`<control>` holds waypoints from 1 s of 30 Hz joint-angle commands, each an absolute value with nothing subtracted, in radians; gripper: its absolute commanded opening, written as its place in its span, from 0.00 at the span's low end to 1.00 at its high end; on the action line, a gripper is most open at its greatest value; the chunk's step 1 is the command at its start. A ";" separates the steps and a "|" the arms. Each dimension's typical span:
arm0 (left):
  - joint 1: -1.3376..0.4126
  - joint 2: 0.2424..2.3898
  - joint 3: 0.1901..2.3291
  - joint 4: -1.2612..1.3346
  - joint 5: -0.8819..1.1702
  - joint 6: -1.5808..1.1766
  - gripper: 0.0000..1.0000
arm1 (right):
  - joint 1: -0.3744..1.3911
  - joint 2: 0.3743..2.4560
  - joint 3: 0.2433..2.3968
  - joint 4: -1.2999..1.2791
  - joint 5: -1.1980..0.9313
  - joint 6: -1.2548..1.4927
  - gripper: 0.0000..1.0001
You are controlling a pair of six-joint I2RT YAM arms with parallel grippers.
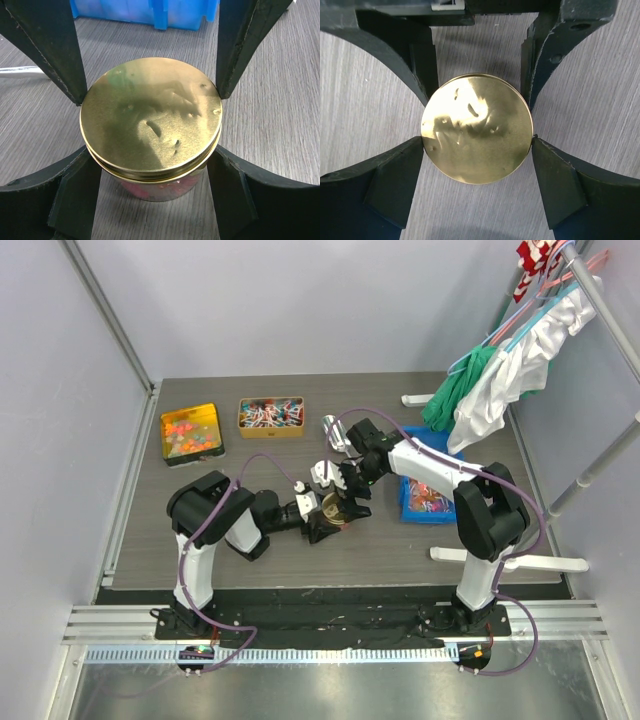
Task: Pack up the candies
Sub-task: Screw the bottle lid onto the packing bottle.
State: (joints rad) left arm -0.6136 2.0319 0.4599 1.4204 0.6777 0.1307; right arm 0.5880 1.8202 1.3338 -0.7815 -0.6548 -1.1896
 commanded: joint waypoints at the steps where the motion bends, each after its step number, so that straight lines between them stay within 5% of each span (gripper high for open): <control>1: -0.611 2.063 0.457 1.548 0.663 0.124 0.32 | 0.595 1.809 1.362 -0.753 -0.707 -1.140 0.90; 18: -0.611 2.060 0.457 1.548 0.650 0.117 0.31 | 0.660 1.578 1.000 -0.292 -0.436 -0.539 0.74; 30: -0.611 2.060 0.456 1.548 0.649 0.114 0.31 | 0.698 1.621 0.997 -0.086 -0.242 -0.183 0.73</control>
